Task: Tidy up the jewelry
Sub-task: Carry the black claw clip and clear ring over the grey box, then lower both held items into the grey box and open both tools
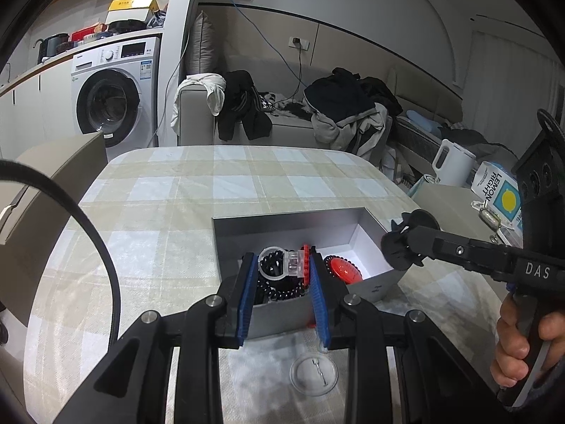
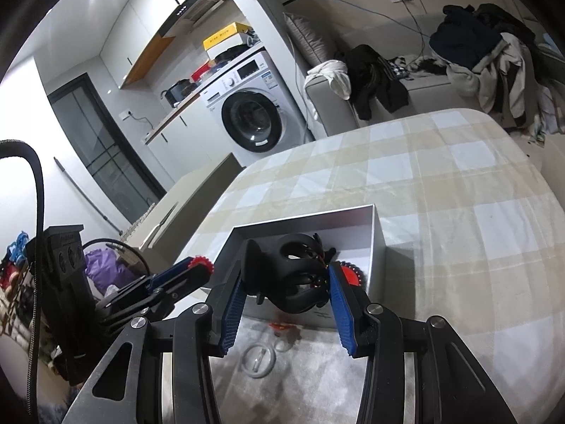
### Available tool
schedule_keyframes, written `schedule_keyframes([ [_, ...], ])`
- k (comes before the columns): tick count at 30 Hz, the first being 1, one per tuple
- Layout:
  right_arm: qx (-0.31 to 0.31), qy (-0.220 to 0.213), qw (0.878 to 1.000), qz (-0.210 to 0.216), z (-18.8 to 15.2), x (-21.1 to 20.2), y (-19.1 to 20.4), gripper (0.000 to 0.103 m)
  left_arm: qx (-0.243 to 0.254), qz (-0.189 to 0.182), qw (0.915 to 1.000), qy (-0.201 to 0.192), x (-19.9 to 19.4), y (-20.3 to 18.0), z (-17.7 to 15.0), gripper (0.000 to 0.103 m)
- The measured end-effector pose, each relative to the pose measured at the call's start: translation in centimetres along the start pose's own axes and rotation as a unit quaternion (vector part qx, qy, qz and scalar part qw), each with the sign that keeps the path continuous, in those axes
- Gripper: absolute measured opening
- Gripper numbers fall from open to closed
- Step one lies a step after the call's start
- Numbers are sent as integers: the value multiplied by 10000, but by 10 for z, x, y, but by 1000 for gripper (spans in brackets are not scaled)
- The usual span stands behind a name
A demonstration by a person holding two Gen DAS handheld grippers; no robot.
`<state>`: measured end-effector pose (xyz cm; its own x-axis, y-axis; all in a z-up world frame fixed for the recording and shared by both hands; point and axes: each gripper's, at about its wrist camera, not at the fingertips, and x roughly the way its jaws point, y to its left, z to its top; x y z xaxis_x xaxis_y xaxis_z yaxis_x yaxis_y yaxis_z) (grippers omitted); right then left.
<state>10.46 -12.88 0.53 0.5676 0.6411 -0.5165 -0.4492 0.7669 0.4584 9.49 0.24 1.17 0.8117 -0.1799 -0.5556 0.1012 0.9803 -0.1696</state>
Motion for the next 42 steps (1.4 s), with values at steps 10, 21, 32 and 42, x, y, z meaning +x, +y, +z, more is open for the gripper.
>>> schedule_keyframes([
  [10, 8, 195, 9998, -80, 3, 17, -4, 44, 37, 6, 9999, 106, 9, 1, -1, 23],
  [21, -70, 255, 9994, -204, 9, 29, -5, 44, 100, 42, 9998, 163, 18, 2, 3, 23],
  [32, -156, 323, 9986, -396, 17, 47, -6, 44, 138, 59, 9997, 208, 34, 7, 12, 23],
  [42, -402, 348, 9966, -628, 20, 57, -4, 44, 193, 115, 9992, 328, 44, 5, 11, 23],
])
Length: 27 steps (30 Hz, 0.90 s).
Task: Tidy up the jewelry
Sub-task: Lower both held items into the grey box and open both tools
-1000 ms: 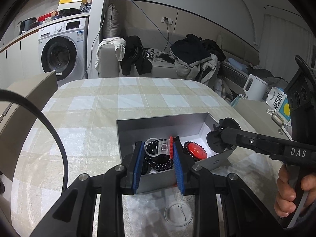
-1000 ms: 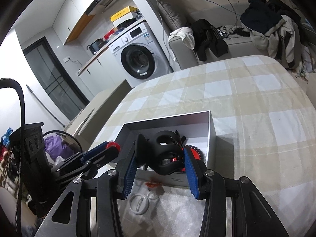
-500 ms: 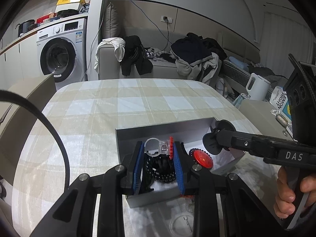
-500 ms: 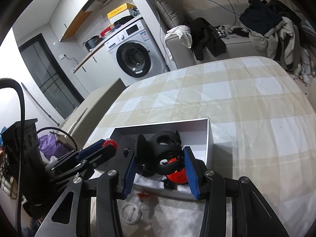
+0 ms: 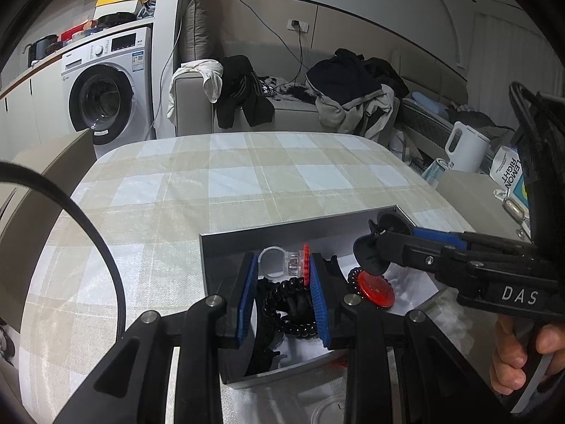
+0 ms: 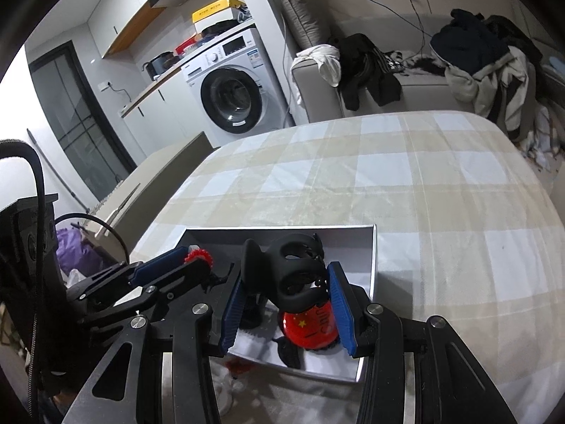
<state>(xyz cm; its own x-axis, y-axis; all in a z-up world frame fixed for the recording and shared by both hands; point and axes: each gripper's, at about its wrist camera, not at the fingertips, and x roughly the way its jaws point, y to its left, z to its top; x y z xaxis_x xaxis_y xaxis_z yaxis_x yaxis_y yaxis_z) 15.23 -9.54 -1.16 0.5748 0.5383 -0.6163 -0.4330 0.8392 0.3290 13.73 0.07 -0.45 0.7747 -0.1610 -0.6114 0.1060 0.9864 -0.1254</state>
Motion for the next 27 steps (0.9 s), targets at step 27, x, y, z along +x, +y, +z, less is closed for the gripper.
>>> schedule_keyframes([
  [27, -141, -128, 9998, -102, -4, -12, 0, 55, -5, -30, 10000, 32, -1, -1, 0, 23],
])
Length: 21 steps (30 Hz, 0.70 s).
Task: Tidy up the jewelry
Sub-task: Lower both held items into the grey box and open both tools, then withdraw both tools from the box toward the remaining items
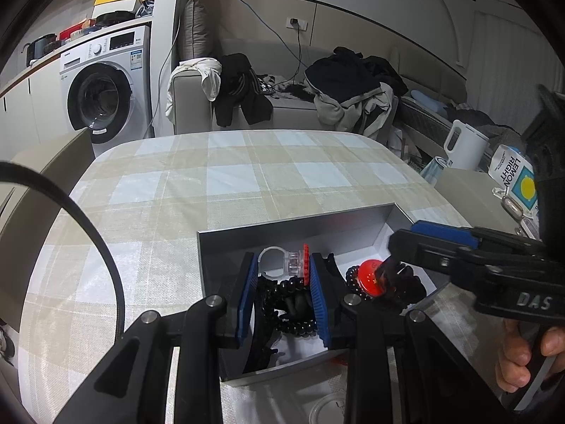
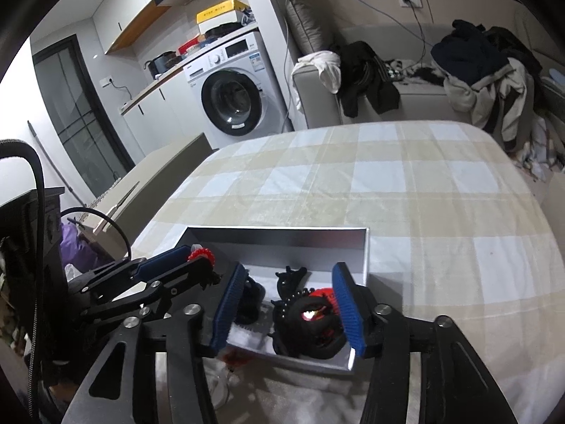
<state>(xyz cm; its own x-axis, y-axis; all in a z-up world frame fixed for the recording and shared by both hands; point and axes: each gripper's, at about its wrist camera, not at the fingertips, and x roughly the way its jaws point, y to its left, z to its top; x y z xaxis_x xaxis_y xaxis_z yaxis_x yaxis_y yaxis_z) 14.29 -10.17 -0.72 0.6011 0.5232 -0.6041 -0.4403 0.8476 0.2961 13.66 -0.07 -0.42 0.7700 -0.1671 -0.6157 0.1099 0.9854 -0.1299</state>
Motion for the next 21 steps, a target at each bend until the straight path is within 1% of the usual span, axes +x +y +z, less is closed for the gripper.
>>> schedule_keyframes([
  [3, -6, -9, 10000, -8, -2, -8, -2, 59, -17, -29, 10000, 3, -2, 0, 0, 24],
  [5, 19, -28, 10000, -42, -4, -13, -4, 70, -3, -45, 10000, -8, -4, -1, 0, 26],
  [6, 44, -33, 10000, -43, -5, -15, -5, 71, 6, -47, 10000, -7, -5, -1, 0, 28],
  [7, 71, -31, 10000, -34, -6, -17, -7, 74, 18, -53, 10000, -7, -6, -2, 0, 36],
  [8, 109, -17, 9999, -41, -7, -19, -8, 79, 25, -58, 10000, -11, -9, -2, 0, 48],
  [9, 148, -5, 9999, -60, -8, -22, -9, 83, 19, -63, 10000, -28, -12, -2, -1, 53],
  [11, 214, -27, 9997, -88, -11, -26, -12, 96, -14, -91, 9999, -78, -20, -2, -3, 71],
  [12, 215, -38, 9997, -88, -13, -29, -12, 99, -29, -93, 9999, -87, -22, -1, -4, 75],
  [13, 199, -49, 9997, -94, -15, -31, -12, 102, -57, -90, 9999, -107, -27, -1, -5, 81],
  [14, 182, -54, 9998, -109, -17, -32, -11, 103, -87, -72, 9999, -119, -29, 0, -6, 84],
  [16, 144, -66, 9998, -156, -23, -36, -9, 103, -187, -79, 9997, -125, -36, 3, -10, 87],
  [18, 133, -88, 9997, -184, -27, -40, -8, 103, -296, -142, 9994, -101, -41, 7, -16, 95],
  [19, 128, -105, 9997, -187, -31, -42, -7, 103, -353, -129, 9992, -110, -44, 8, -19, 102],
  [21, 141, -93, 9997, -173, -38, -46, -6, 103, -443, -68, 9989, -166, -50, 10, -26, 102],
])
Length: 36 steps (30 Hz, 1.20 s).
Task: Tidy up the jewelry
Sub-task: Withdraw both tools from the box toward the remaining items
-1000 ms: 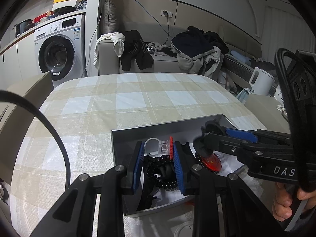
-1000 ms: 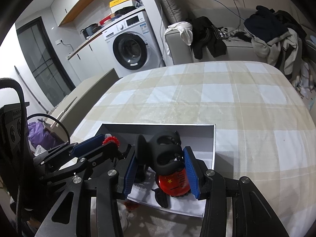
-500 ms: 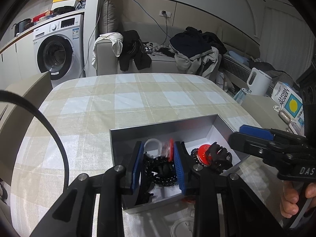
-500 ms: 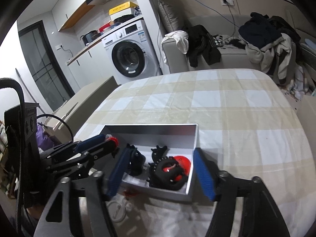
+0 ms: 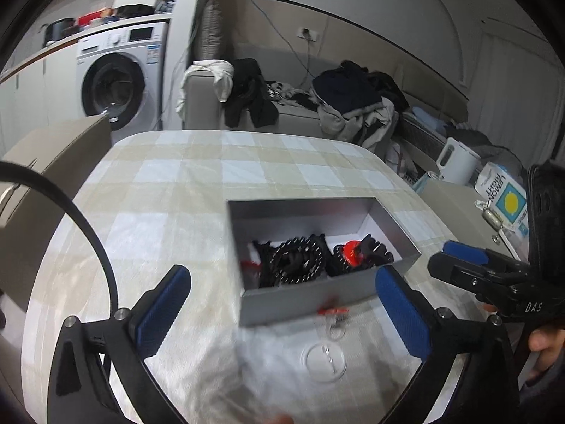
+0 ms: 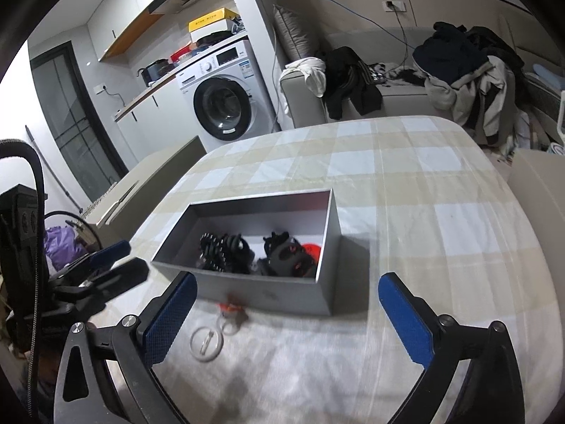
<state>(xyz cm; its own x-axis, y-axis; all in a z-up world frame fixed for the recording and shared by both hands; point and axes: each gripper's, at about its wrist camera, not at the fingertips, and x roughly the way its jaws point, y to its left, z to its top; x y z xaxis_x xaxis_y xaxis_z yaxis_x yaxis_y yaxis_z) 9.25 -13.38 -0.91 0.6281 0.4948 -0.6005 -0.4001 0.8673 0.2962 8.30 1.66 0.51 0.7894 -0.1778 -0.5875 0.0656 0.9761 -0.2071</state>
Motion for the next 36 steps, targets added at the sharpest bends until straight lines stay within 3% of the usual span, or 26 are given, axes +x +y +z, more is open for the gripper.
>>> schedule_keyframes([
  [10, 43, 203, 9995, 219, -25, -12, 10, 103, -206, 275, 9992, 181, -15, 2, -32, 102],
  [19, 79, 165, 9990, 405, -34, -19, 9, 103, 66, 441, 9978, 496, -2, -9, -48, 102],
  [23, 119, 370, 9991, 167, -39, -12, 4, 103, 216, 481, 9968, 595, 3, -14, -54, 102],
  [28, 247, 478, 9984, 159, -42, -7, -4, 103, 373, 412, 9958, 732, 9, -20, -56, 101],
  [33, 308, 522, 9979, 206, -43, -3, -9, 103, 668, 354, 9930, 905, 16, -30, -58, 92],
  [36, 329, 529, 9978, 220, -42, -1, -10, 103, 799, 328, 9906, 1062, 21, -33, -59, 78],
])
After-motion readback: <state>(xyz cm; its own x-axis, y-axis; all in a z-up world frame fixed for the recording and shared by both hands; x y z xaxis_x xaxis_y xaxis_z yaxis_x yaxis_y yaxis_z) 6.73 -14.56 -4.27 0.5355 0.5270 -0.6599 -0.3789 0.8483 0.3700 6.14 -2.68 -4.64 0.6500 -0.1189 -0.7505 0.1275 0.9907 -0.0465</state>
